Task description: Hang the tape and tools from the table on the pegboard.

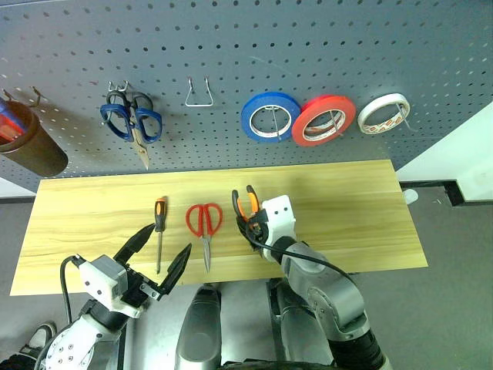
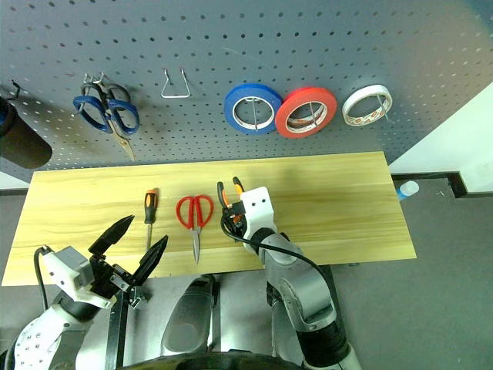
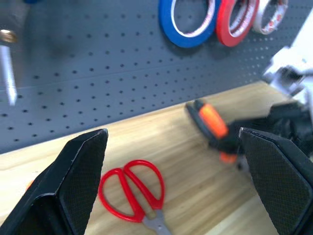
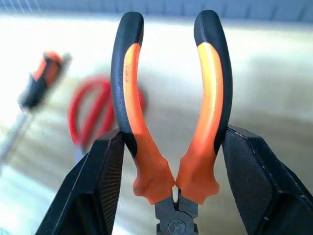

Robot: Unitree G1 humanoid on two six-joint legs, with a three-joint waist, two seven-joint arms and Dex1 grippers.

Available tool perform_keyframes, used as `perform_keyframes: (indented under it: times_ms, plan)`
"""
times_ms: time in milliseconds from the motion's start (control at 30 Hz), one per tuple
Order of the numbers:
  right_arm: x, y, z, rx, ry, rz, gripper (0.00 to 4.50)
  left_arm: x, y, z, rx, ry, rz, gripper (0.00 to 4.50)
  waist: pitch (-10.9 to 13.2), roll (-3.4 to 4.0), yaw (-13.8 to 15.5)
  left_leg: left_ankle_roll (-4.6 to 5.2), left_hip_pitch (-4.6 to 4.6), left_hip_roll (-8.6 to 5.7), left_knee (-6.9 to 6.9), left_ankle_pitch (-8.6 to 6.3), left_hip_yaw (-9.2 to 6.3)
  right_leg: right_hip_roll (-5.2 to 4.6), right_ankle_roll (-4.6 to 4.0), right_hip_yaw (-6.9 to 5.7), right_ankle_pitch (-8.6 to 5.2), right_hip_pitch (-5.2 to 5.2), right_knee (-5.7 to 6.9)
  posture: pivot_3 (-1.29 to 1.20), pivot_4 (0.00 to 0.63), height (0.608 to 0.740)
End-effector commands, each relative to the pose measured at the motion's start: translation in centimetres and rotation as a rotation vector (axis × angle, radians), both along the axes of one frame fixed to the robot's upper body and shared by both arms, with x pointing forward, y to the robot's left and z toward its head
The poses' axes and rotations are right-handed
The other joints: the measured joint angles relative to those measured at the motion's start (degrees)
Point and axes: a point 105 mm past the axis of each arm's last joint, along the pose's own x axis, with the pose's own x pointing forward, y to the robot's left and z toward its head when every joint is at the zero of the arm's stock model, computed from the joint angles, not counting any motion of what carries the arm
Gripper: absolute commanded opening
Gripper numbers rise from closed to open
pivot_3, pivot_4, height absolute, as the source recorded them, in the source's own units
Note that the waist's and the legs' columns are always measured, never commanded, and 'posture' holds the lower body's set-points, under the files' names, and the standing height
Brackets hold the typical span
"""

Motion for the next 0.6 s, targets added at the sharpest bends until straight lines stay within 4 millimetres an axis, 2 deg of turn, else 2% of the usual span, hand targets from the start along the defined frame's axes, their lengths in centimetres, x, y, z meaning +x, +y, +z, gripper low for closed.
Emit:
perform_keyframes:
  times_ms: [33, 100, 200, 467, 600]
  plan:
    - [-0.4, -0.3, 4.9, 0.121, -0.188, 0.019, 2.69, -0.5, 0.4, 0.1, 0.015, -0.015, 0.019, 4.50, -0.60, 0.00, 0.08, 0.00, 0.02, 0.00, 0.01, 0.00, 0.00, 0.00, 0.00, 0.00, 0.00, 0.03, 0.00, 0.35, 0.179, 0.677]
    - [-0.3, -0.4, 5.7, 0.135, -0.224, 0.016, 2.69, -0.4, 0.5, 0.0, 0.016, -0.015, 0.020, 4.50, -1.13, -0.02, 0.14, 0.00, 0.15, -0.01, 0.01, 0.00, 0.01, 0.00, 0.00, 0.00, 0.01, 0.15, 0.02, 0.35, 0.177, 0.677]
    - [-0.6, -0.7, 7.7, 0.163, -0.303, 0.011, 2.69, -0.1, 0.4, 0.1, 0.013, -0.020, 0.015, 4.50, -1.46, -0.06, 0.12, 0.28, 0.85, -0.01, -0.02, -0.15, 0.02, 0.00, -0.04, 0.00, -0.02, 0.79, 0.01, 0.34, 0.171, 0.677]
    - [-2.6, 0.4, 11.6, 0.273, -0.417, 0.109, 2.69, 0.3, 0.5, -0.1, -0.003, -0.033, 0.016, 4.50, -3.10, -0.05, 0.14, 0.23, 1.04, -0.01, 0.08, -0.12, 0.02, 0.01, -0.17, 0.00, 0.06, 0.97, 0.17, 0.34, 0.155, 0.677]
    - [-2.3, 0.9, 14.2, 0.305, -0.495, 0.119, 2.69, 0.6, 0.5, -0.2, 0.002, -0.041, 0.016, 4.50, -3.39, 0.01, 0.10, 0.21, 1.29, -0.01, 0.13, -0.11, 0.02, 0.01, -0.22, 0.00, 0.08, 1.19, 0.25, 0.34, 0.152, 0.677]
